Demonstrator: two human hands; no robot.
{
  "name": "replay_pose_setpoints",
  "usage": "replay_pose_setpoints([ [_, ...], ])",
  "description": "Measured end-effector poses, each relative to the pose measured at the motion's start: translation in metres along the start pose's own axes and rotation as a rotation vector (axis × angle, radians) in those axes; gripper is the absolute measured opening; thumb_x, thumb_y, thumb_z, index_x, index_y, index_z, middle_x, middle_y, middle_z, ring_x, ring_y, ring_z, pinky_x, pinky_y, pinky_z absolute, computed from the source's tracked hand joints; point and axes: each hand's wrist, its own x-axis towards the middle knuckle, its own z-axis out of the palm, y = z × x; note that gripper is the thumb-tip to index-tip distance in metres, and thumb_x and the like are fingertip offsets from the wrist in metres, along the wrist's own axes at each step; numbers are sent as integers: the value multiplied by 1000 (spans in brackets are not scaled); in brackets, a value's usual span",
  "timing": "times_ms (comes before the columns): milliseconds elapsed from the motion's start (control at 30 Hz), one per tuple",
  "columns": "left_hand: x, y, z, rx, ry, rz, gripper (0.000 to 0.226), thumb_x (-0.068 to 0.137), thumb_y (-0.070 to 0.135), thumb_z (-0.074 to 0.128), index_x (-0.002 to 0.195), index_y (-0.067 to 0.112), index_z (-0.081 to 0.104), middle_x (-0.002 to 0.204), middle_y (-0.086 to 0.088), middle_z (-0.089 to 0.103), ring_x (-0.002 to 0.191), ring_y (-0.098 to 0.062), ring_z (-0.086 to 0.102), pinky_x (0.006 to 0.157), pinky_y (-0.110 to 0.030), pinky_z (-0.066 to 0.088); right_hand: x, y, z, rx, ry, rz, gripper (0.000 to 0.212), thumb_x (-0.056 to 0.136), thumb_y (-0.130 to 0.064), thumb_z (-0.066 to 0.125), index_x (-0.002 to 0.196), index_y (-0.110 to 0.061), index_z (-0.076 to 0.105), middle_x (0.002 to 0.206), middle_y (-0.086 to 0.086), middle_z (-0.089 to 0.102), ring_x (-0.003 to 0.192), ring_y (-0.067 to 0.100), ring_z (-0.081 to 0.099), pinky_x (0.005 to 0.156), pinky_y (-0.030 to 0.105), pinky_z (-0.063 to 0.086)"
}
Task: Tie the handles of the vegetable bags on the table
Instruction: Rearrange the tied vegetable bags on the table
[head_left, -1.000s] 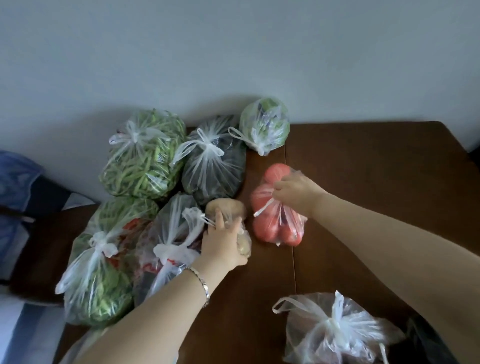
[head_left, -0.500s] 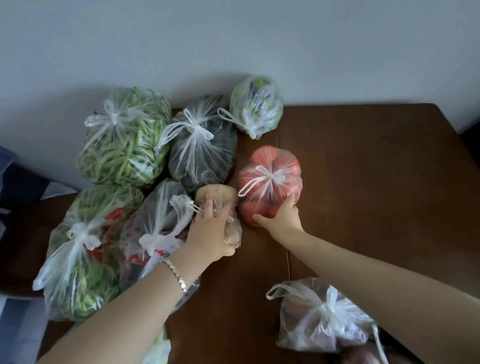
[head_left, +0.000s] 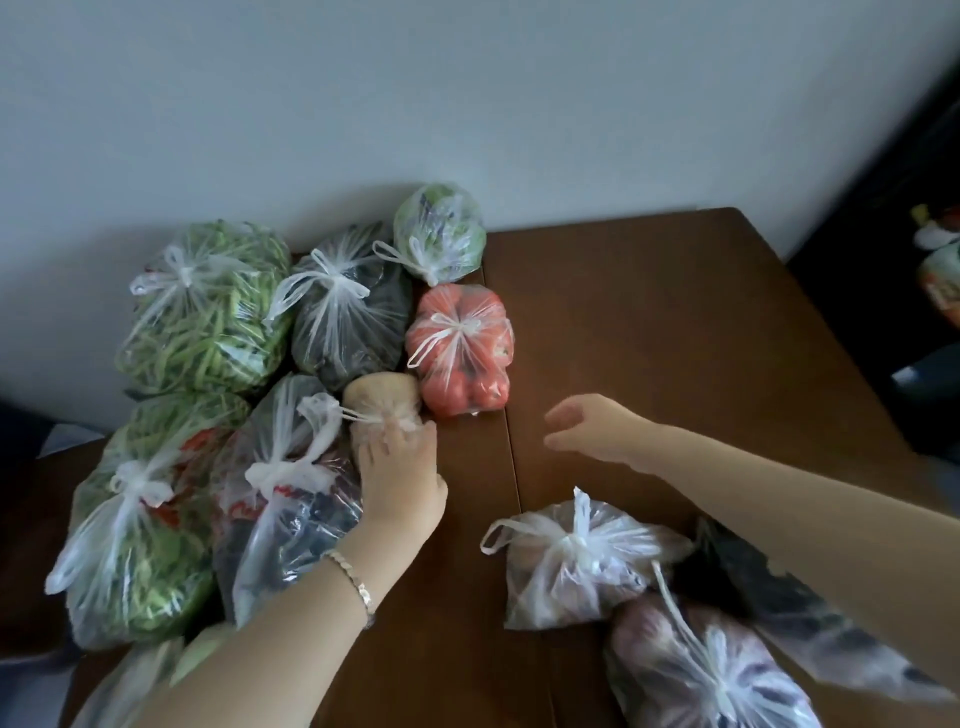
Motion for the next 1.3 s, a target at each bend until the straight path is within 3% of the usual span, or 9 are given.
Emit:
replay_pose_setpoints([
  [133, -44, 65, -16, -445, -261, 194, 58, 85, 42, 55, 137, 26, 36, 146, -6, 33, 131, -23, 39, 106, -35, 36, -56, 54, -16, 27, 38, 62, 33, 83, -25, 66, 114, -16, 61, 115, 2, 62, 99, 14, 57, 86, 23, 44],
  [300, -72, 114, 0, -54, -345, 407, 59, 82, 44, 58, 134, 25, 38, 133, -4, 48, 121, -28, 45, 99, -41, 37, -110, 114, -39, -531, 174, 218, 59, 78, -52, 61, 126, -20, 49, 126, 10, 52, 119, 28, 45, 99, 37, 38],
  [367, -81, 116, 8, -21, -311, 366, 43, 85, 33, 55, 126, 22, 46, 127, -5, 53, 118, -28, 47, 95, -39, 39, -131, 132, -41, -755, 130, 369, 82, 68, -59, 66, 135, -26, 33, 136, 11, 35, 125, 36, 33, 100, 48, 33],
  [467, -92, 113, 14, -47, -230, 299, 27, 86, 25, 51, 113, 20, 51, 116, -6, 59, 109, -28, 53, 87, -37, 41, -150, 153, -32, -872, 69, 483, 107, 66, -42, 74, 145, -27, 3, 138, 14, 31, 123, 40, 36, 96, 52, 38],
  [567, -97, 103, 15, -134, -183, 222, 15, 86, 27, 49, 99, 20, 46, 100, -5, 61, 94, -27, 56, 73, -33, 40, -154, 172, -31, -838, 163, 435, 96, 79, -15, 64, 146, -19, -4, 136, 16, 40, 121, 35, 40, 95, 43, 43],
  [733, -113, 69, 24, -299, -159, 6, 18, 89, 34, 51, 84, 21, 40, 76, 2, 54, 68, -19, 52, 50, -28, 31, -162, 182, -33, -998, 250, 364, 68, 87, -14, 55, 142, -9, 15, 125, 10, 55, 117, 24, 50, 89, 29, 40],
  [900, -124, 46, 26, -400, -62, -123, 14, 88, 27, 52, 82, 17, 45, 70, -1, 52, 60, -18, 49, 49, -28, 33, -160, 177, -52, -679, 334, 329, 45, 87, -10, 49, 129, -7, 33, 108, 11, 63, 95, 30, 62, 66, 31, 44],
  [1033, -134, 30, 25, -426, 19, -182, 13, 90, 26, 51, 87, 15, 44, 75, -1, 49, 66, -17, 48, 48, -25, 30, -157, 135, -47, -462, 416, 167, 28, 84, -6, 49, 111, -8, 41, 84, 8, 57, 72, 27, 56, 58, 32, 43],
  [1300, -150, -21, 34, -461, 72, -341, 17, 92, 24, 48, 94, 7, 46, 95, -16, 60, 83, -32, 57, 63, -33, 36, -142, 47, -20, 51, 388, 34, 22, 80, -4, 54, 101, -8, 49, 79, 5, 52, 76, 23, 55, 58, 27, 44],
])
